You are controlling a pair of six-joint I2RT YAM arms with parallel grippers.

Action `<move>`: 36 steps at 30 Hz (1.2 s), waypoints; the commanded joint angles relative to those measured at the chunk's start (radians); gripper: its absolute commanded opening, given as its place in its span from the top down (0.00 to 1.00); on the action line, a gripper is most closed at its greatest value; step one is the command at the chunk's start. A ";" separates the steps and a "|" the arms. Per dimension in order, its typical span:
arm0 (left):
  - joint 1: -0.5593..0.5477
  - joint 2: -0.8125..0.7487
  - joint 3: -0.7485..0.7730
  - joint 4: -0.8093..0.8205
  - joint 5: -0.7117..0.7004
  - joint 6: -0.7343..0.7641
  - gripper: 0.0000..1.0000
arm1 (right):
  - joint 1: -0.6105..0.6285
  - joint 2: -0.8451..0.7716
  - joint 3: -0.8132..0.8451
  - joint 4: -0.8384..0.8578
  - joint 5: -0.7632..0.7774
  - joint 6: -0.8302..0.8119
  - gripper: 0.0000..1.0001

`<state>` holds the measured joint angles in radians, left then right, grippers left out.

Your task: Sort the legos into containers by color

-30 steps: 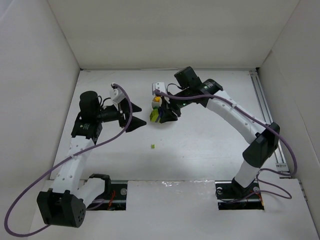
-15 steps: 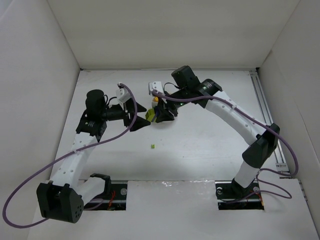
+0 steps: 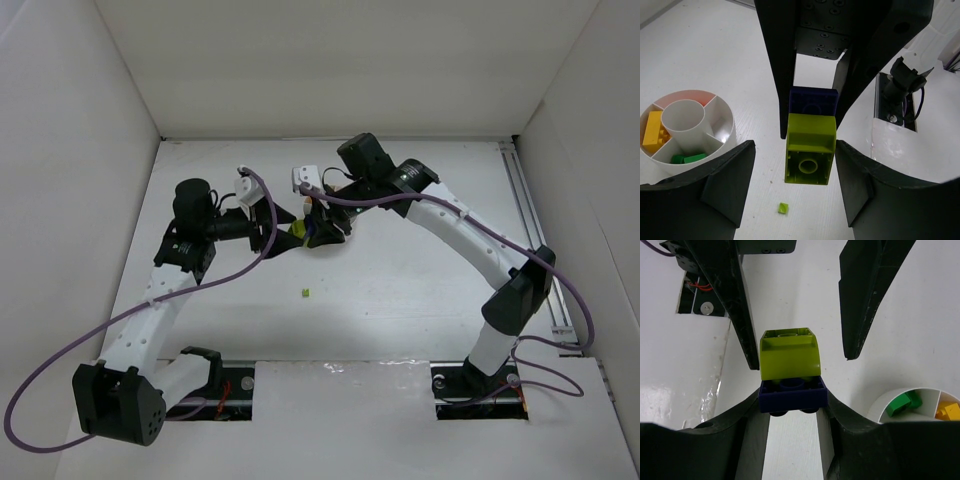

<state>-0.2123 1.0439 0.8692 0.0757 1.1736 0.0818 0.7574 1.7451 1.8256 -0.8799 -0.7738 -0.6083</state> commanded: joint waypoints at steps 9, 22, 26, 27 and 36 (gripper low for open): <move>-0.002 -0.036 0.005 0.073 0.001 -0.025 0.62 | 0.010 -0.001 0.006 0.042 0.017 0.007 0.96; -0.002 -0.047 -0.004 0.042 -0.052 -0.016 0.95 | -0.121 -0.085 -0.187 0.091 0.070 0.016 0.98; -0.002 -0.022 -0.004 0.042 -0.052 -0.007 0.95 | -0.200 -0.124 -0.249 0.101 0.079 0.028 0.98; -0.002 -0.022 -0.004 0.052 -0.052 -0.007 0.95 | -0.213 -0.124 -0.267 0.101 0.079 0.028 0.98; -0.182 0.178 0.059 0.093 -0.334 0.131 0.97 | -0.401 -0.200 -0.344 0.142 0.137 0.079 0.99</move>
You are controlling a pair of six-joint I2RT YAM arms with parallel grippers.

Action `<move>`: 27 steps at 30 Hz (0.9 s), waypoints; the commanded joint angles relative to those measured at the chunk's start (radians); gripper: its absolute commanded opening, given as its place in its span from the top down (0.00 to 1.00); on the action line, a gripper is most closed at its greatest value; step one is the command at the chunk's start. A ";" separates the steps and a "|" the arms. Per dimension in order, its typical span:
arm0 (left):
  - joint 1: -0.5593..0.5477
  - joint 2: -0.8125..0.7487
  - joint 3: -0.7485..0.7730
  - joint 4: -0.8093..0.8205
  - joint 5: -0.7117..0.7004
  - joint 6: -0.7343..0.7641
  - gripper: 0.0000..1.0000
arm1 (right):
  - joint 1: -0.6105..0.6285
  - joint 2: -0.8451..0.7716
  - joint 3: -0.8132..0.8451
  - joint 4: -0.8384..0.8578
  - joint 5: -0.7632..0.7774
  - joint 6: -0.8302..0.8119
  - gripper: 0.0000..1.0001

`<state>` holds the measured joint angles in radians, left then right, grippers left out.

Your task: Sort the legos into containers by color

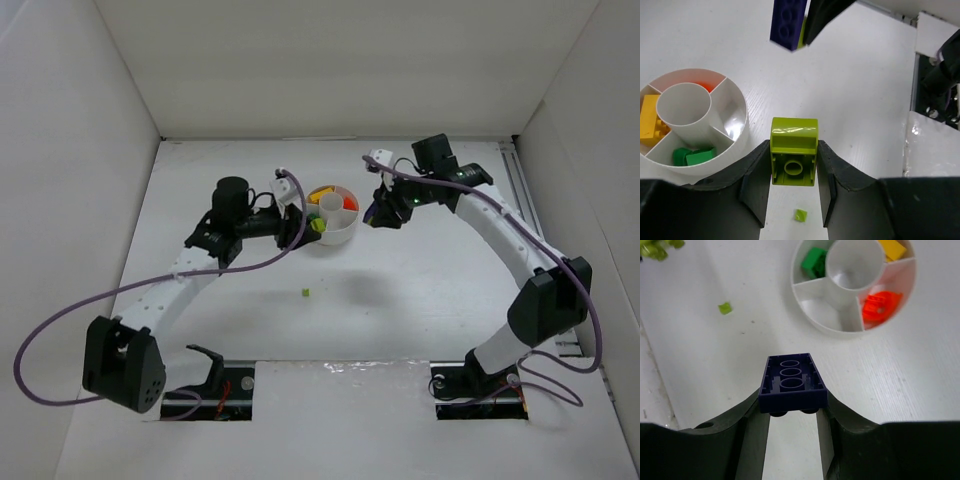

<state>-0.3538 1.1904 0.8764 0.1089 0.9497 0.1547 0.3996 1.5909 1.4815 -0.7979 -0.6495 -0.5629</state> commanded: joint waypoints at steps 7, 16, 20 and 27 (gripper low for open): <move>-0.109 0.202 0.125 0.069 -0.276 0.126 0.97 | -0.117 -0.080 -0.018 0.069 0.031 0.043 0.99; -0.148 0.322 0.231 0.093 -0.416 0.158 0.97 | -0.117 -0.069 -0.027 0.078 0.013 0.052 0.99; -0.188 0.350 0.242 0.094 -0.450 0.169 0.97 | -0.117 -0.060 -0.007 0.088 0.013 0.052 0.99; -0.208 0.396 0.271 0.103 -0.491 0.168 0.97 | -0.136 -0.060 -0.007 0.088 0.004 0.052 0.99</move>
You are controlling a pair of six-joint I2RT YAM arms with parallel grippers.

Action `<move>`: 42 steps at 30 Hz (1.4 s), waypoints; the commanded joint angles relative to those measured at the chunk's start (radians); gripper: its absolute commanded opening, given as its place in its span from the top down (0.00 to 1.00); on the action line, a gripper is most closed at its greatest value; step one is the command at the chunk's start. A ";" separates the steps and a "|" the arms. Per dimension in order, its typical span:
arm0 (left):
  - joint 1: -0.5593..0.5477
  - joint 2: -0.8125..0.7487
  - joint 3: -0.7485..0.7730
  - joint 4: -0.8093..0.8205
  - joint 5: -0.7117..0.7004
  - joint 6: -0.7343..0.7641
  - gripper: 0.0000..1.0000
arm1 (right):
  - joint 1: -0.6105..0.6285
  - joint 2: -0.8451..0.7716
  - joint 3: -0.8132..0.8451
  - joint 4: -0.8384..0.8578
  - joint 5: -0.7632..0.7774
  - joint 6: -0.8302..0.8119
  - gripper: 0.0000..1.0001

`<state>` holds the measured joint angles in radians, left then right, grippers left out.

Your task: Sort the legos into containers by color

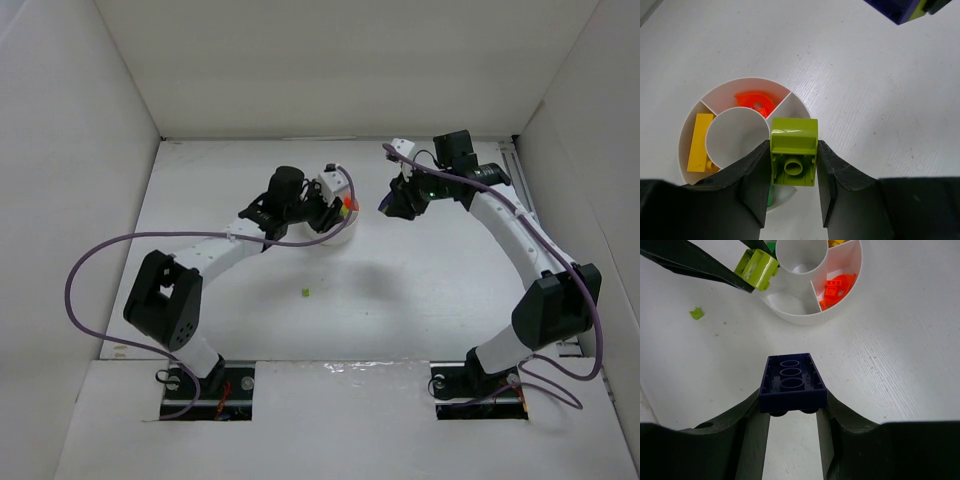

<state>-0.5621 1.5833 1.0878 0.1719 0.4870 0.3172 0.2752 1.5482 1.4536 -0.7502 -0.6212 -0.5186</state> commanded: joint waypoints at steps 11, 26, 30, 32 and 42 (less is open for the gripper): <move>-0.019 0.067 0.112 0.048 -0.077 0.006 0.94 | -0.011 -0.046 0.002 0.051 -0.034 0.017 0.99; -0.047 0.095 0.130 0.029 -0.099 0.007 0.88 | -0.011 -0.037 0.011 0.051 -0.052 0.026 0.99; -0.047 0.104 0.130 0.029 -0.099 0.006 0.81 | -0.011 -0.028 0.011 0.051 -0.052 0.026 0.99; -0.047 0.104 0.130 0.029 -0.109 0.006 0.79 | -0.011 -0.028 0.011 0.051 -0.052 0.026 0.99; -0.047 0.104 0.109 0.038 -0.129 0.016 0.50 | -0.011 -0.019 0.021 0.051 -0.052 0.026 0.99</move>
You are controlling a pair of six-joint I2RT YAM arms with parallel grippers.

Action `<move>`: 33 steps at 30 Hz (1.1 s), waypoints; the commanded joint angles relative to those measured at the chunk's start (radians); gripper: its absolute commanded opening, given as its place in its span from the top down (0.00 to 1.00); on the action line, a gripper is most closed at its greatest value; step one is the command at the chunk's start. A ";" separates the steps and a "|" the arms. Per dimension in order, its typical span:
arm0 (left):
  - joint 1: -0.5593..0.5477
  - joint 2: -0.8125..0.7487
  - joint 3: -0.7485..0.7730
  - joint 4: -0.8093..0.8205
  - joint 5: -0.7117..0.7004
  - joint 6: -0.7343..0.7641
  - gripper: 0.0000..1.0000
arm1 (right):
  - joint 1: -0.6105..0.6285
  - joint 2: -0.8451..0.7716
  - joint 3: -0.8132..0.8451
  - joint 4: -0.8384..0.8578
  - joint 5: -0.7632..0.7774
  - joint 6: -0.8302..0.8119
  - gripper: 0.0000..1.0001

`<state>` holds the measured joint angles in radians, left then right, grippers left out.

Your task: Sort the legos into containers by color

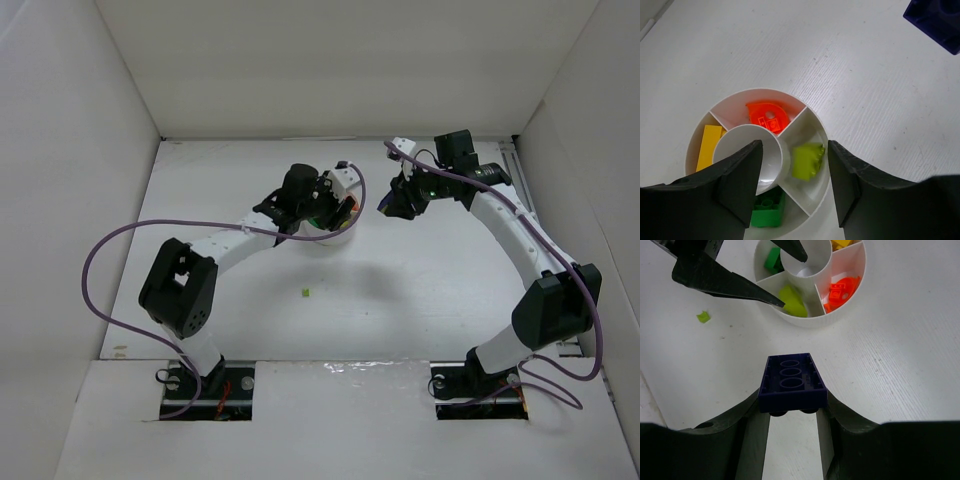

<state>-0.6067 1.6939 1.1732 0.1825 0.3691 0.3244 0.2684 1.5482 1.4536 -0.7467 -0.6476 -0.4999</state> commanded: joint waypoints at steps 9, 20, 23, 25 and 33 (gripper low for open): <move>0.045 -0.128 -0.075 0.155 0.100 -0.104 0.50 | -0.005 -0.019 0.021 0.047 -0.035 0.008 0.99; 0.188 -0.275 -0.135 0.293 0.812 -0.407 0.56 | 0.072 0.010 0.065 -0.026 -0.145 -0.175 0.99; 0.188 -0.275 -0.115 0.304 0.878 -0.449 0.52 | 0.092 0.010 0.065 -0.057 -0.181 -0.255 0.99; 0.188 -0.275 -0.115 0.304 0.889 -0.449 0.48 | 0.104 0.020 0.086 -0.086 -0.199 -0.298 0.99; 0.188 -0.303 -0.115 0.314 0.808 -0.413 0.47 | 0.146 0.070 0.175 -0.213 -0.300 -0.396 1.00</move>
<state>-0.4217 1.4357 1.0187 0.4458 1.1744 -0.1017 0.3904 1.6146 1.5768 -0.8963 -0.8635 -0.8257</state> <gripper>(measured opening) 0.528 0.437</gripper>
